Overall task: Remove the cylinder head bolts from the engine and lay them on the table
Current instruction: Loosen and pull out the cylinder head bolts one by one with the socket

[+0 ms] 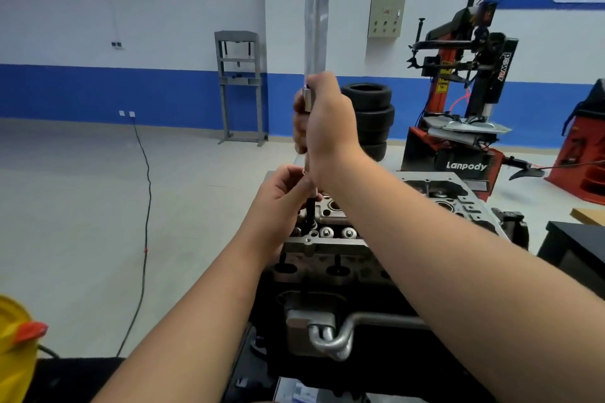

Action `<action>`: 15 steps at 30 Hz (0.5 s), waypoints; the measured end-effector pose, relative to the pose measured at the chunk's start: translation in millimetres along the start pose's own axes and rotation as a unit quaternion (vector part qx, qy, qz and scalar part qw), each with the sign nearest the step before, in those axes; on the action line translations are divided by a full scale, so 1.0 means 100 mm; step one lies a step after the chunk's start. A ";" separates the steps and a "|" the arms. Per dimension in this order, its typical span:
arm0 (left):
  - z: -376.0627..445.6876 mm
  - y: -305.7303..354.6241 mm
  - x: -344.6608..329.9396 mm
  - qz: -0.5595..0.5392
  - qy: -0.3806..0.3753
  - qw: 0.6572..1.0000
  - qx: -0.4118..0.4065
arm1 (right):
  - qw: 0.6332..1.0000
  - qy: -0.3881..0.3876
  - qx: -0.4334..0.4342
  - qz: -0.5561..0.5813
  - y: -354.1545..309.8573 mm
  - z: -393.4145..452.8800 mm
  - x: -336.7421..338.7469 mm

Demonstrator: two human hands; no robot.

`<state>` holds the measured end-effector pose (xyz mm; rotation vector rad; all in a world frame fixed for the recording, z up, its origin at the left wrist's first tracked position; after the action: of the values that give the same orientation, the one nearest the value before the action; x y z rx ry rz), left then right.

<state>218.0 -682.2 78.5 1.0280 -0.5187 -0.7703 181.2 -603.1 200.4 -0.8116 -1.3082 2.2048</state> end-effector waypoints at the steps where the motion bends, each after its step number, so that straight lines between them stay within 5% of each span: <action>1: 0.00 0.01 0.01 0.002 -0.014 1.000 0.006 | 0.998 -0.053 -0.037 0.014 -0.03 0.05 0.04; 4: 0.01 0.01 0.03 0.009 -0.042 0.999 0.020 | 0.983 -0.155 -0.095 0.012 -0.10 0.12 0.13; 11: 0.04 -0.02 0.02 0.010 0.049 0.999 -0.001 | 0.994 0.026 0.062 -0.085 0.04 -0.11 -0.10; 15: 0.03 -0.03 0.04 -0.004 0.002 1.000 0.019 | 0.997 -0.067 -0.034 0.014 -0.10 0.04 0.05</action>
<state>217.4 -687.5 76.7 1.0675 -0.5274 -0.7679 175.3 -598.1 209.4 -0.7206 -1.4507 2.2824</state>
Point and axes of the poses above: each hand's wrist, its own z-axis towards the middle knuckle, its own x-axis out of the back of the hand, y = z × x, the point moved 1 cm from there along z, towards the middle knuckle, and after that the axes turned 6 degrees about z, right-handed, at the moved point
